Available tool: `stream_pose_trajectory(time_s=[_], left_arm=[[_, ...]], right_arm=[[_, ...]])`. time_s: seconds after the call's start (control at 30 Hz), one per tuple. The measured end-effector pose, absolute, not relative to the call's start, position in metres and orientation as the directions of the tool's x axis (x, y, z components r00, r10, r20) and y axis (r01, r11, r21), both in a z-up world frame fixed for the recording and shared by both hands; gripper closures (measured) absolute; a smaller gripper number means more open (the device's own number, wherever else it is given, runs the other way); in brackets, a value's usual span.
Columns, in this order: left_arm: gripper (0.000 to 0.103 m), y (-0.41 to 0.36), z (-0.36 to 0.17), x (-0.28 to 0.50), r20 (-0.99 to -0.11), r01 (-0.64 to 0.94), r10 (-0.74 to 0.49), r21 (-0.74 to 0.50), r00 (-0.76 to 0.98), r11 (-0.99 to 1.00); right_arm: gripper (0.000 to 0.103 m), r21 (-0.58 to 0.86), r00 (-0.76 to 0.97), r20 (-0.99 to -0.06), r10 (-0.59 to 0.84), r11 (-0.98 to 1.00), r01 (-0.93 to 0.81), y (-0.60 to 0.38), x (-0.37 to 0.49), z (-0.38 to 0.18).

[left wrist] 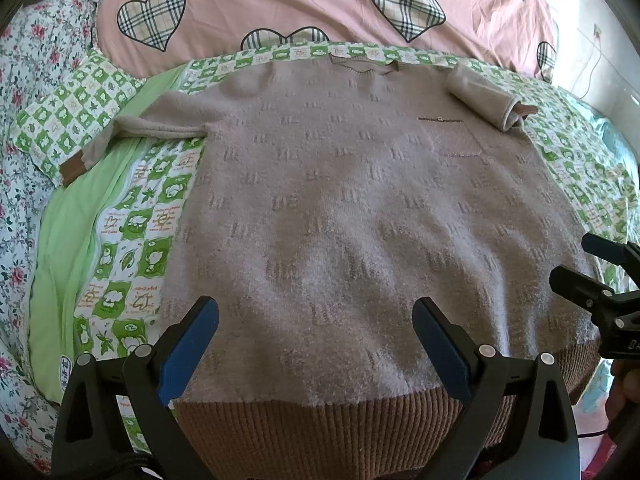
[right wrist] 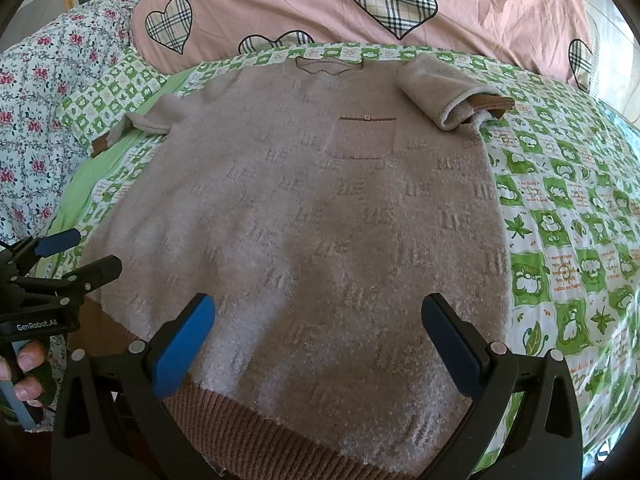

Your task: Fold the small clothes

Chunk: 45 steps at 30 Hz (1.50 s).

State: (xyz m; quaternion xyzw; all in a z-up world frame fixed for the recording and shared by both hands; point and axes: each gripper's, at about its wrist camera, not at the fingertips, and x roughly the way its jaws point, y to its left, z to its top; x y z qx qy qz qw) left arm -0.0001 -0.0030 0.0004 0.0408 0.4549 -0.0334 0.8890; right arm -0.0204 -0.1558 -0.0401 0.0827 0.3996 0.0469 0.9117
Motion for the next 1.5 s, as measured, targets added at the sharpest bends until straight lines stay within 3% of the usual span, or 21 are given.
stream_pose_trajectory(time_s=[0.83, 1.07, 1.23, 1.5], left_arm=[[0.005, -0.005, -0.010, 0.031, -0.850, 0.088, -0.059, -0.015, 0.523, 0.996], [0.005, -0.003, -0.014, 0.046, -0.858, 0.074, -0.052, -0.017, 0.511, 0.997], [0.005, -0.006, -0.016, 0.055, -0.866, 0.074, -0.060, -0.027, 0.497, 0.997], [0.005, -0.017, -0.023, 0.076, -0.880, 0.084, -0.051, -0.013, 0.472, 0.996]], right_arm=[[0.002, 0.223, 0.708, -0.686, 0.165, 0.975, -0.011, -0.182, -0.005, -0.041], [0.024, 0.195, 0.725, -0.673, 0.146, 0.981, -0.017, -0.207, 0.023, -0.037], [0.028, 0.180, 0.744, -0.657, 0.123, 0.984, -0.003, -0.237, 0.057, -0.029], [0.048, 0.210, 0.758, -0.639, 0.130, 0.978, 0.010, -0.278, 0.120, -0.023]])
